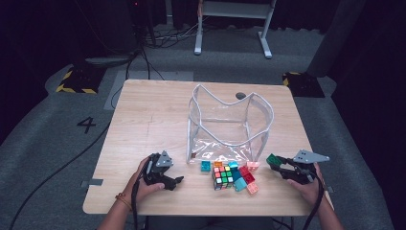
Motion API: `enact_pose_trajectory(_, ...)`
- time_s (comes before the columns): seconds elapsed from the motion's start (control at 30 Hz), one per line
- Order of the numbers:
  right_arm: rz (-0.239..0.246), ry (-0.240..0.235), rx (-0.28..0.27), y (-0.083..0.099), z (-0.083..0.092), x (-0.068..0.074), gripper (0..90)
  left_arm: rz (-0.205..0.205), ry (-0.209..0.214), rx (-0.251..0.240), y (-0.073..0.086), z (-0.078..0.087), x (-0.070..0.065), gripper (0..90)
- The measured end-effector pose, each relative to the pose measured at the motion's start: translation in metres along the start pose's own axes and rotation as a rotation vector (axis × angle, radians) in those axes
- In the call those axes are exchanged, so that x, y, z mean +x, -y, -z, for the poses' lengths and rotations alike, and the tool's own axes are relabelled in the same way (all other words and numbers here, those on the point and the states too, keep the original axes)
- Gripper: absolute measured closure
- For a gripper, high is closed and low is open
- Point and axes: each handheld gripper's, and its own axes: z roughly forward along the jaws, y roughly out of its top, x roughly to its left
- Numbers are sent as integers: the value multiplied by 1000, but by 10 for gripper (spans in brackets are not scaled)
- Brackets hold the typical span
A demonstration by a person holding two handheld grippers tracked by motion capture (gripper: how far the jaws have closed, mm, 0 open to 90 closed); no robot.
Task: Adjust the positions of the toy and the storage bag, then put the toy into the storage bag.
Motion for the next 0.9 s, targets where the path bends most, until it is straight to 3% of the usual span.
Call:
enact_pose_trajectory(0.2,-26,16,-31,-10,5,-6,590,0,0,-1,0,0,0,146)
enact_pose_trajectory(0.6,-10,45,-79,-37,14,-24,590,0,-1,0,0,0,0,146)
enact_pose_trajectory(0.9,25,62,-114,-73,17,-34,590,0,-1,0,0,0,0,146)
